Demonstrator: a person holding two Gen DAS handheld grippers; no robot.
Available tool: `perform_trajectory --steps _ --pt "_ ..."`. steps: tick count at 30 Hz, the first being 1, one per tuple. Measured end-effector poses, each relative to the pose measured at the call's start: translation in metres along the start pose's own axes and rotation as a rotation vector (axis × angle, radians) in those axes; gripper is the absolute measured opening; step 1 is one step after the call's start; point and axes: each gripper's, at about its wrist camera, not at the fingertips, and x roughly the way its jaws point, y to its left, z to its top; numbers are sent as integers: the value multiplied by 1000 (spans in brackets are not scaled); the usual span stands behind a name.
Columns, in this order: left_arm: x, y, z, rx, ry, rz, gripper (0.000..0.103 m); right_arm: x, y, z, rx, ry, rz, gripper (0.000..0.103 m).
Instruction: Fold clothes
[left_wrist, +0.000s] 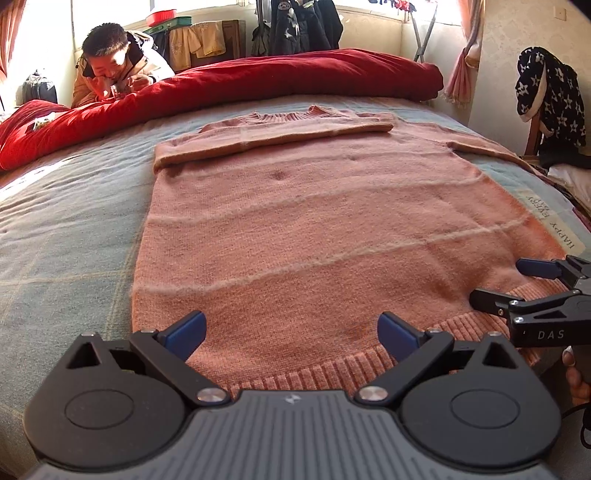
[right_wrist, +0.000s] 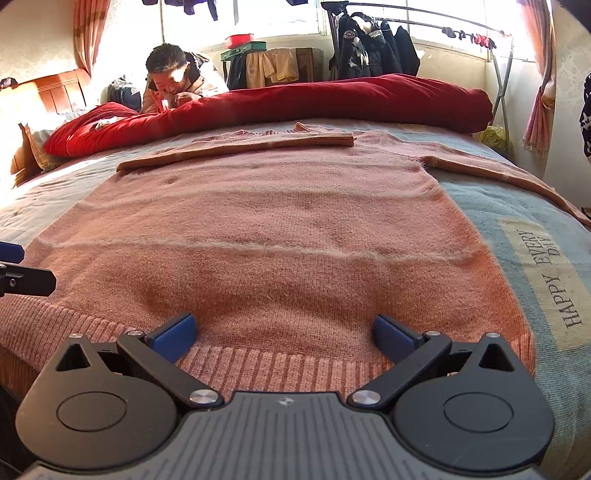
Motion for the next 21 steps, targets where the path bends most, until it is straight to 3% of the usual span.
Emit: perform_trajectory --steps 3,6,8,15,21 --pt "11 0 -9 -41 53 -8 99 -2 -1 -3 -1 -10 6 103" --pt "9 0 -13 -48 46 -33 99 -3 0 -3 -12 -13 10 103" --pt "6 3 -6 -55 49 -61 99 -3 0 -4 -16 -15 12 103" --pt "16 10 55 -2 -73 -86 99 -4 2 -6 -27 -32 -1 103" --pt "65 3 71 14 -50 -124 99 -3 4 -4 -23 -20 -18 103"
